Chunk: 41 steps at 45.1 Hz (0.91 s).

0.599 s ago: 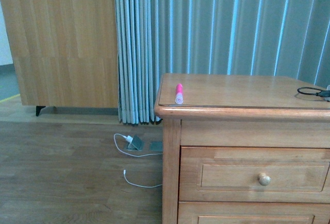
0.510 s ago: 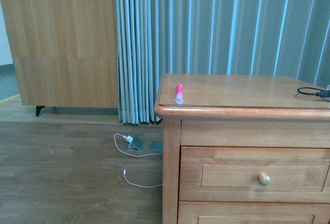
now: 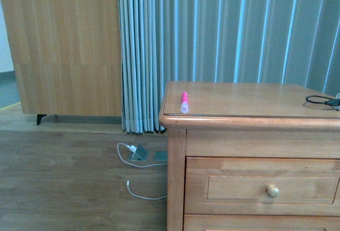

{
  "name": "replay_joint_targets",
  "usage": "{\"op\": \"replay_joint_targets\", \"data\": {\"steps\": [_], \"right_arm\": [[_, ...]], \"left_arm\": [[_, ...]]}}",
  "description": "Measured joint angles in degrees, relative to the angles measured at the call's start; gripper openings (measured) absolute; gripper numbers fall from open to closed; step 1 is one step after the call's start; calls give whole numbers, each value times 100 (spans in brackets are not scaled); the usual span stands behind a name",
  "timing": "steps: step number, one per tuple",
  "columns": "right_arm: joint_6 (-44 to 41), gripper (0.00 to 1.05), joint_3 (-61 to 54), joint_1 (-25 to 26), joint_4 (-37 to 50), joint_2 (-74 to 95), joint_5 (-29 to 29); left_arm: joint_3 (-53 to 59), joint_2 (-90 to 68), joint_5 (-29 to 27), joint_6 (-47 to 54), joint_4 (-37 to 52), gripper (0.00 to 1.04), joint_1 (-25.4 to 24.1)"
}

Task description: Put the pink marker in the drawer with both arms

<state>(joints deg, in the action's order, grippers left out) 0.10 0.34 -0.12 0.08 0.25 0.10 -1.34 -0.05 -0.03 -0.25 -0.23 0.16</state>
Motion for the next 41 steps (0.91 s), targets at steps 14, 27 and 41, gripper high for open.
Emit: {"op": "replay_joint_targets", "data": {"steps": [14,27,41], "right_arm": [[0,96,0,0,0,0,0],[426,96,308,306,22,1679,-984],[520,96,1255,-793,2774,5849,-343]], "left_arm": [[0,0,0,0,0,99,0],[0,0,0,0,0,99,0],[0,0,2,0,0,99,0]]}}
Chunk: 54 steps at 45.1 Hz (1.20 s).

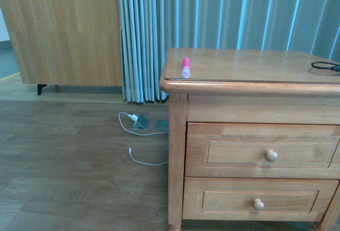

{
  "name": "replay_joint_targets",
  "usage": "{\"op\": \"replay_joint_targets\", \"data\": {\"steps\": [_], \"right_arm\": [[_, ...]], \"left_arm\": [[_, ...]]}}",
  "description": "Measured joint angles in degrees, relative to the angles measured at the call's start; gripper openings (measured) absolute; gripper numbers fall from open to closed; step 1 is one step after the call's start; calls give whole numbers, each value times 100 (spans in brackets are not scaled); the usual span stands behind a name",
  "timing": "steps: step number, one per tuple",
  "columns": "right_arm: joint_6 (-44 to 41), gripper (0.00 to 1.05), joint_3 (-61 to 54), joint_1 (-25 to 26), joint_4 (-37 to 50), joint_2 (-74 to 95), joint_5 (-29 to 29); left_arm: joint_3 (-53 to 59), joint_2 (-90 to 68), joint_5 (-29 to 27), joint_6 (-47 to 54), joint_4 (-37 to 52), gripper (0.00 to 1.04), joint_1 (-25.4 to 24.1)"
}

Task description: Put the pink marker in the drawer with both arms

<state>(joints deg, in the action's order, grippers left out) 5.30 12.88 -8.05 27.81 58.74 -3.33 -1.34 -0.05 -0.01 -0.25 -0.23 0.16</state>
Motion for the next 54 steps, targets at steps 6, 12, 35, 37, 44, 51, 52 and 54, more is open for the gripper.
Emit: {"op": "replay_joint_targets", "data": {"steps": [6,12,35,37,44,51,52,54], "right_arm": [[118,96,761,-260,933,1794,234],[116,96,1364,-330,1405,3032,487],[46,96,3668,-11,1714,5947,848],[28,96,3810,-11,1685,6046,824],[-44,96,4277,-11,1604,6367,807],[-98,96,4640,7,1537,6704,800],[-98,96,4675,11,1528,6743,800],[-101,96,4728,17,1508,6806,791]], "left_arm": [[0,0,0,0,0,99,0],[0,0,0,0,0,99,0],[0,0,0,0,0,99,0],[0,0,0,0,0,99,0],[0,0,0,0,0,99,0],[0,0,0,2,0,99,0],[0,0,0,0,0,99,0],[0,0,-2,0,0,99,0]]}}
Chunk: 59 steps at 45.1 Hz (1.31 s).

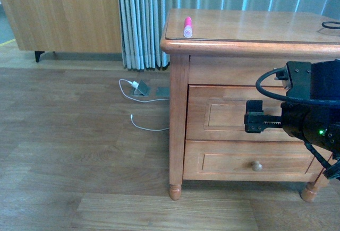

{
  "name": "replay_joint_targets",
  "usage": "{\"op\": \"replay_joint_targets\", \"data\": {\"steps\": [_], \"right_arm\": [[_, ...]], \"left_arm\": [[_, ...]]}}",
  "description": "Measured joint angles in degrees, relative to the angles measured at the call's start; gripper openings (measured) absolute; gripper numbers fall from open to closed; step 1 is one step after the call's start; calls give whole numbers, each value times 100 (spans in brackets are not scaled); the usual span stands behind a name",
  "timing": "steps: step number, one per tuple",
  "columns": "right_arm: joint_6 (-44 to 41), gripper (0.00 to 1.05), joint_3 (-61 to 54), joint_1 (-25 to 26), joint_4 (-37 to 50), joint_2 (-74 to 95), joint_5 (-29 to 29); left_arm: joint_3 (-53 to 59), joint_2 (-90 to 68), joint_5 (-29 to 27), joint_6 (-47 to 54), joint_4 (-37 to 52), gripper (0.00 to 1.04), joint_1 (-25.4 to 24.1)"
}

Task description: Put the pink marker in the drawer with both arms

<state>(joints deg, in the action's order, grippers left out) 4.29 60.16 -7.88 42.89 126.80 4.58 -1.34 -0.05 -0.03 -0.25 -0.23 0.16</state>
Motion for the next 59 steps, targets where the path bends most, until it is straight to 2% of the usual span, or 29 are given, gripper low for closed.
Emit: {"op": "replay_joint_targets", "data": {"steps": [33,41,54,59], "right_arm": [[-260,95,372,212,101,490,7],[-278,64,367,173,201,490,-7],[-278,25,367,149,199,498,22],[-275,22,363,142,181,498,39]], "left_arm": [[0,0,2,0,0,99,0],[0,0,2,0,0,99,0],[0,0,0,0,0,99,0],[0,0,0,0,0,99,0]]}}
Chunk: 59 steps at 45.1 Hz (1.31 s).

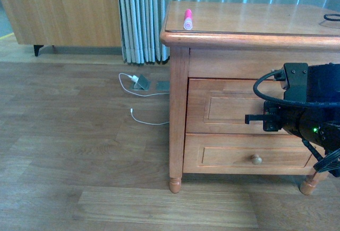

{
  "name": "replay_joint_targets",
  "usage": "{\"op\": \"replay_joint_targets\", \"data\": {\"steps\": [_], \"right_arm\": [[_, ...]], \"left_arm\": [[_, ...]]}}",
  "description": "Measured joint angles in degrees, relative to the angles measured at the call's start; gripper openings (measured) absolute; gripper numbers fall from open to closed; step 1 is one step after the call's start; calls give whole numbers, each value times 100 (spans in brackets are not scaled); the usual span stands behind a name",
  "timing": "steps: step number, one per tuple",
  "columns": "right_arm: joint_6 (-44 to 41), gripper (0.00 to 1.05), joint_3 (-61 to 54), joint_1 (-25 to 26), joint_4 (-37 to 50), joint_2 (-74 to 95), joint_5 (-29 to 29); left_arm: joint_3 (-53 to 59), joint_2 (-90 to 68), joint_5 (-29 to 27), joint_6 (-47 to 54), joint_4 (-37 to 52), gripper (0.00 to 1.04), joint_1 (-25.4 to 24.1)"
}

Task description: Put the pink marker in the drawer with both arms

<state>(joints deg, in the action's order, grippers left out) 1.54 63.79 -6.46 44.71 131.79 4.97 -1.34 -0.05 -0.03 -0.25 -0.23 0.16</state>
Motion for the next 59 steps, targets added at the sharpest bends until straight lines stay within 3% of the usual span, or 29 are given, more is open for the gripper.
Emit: {"op": "replay_joint_targets", "data": {"steps": [27,43,59], "right_arm": [[387,21,-433,0,-44,-216,-216],[627,21,-1764,15,476,-822,-492],[734,21,-3515,149,1550,-1432,-804]], "left_arm": [[0,0,2,0,0,99,0],[0,0,2,0,0,99,0],[0,0,2,0,0,99,0]]}}
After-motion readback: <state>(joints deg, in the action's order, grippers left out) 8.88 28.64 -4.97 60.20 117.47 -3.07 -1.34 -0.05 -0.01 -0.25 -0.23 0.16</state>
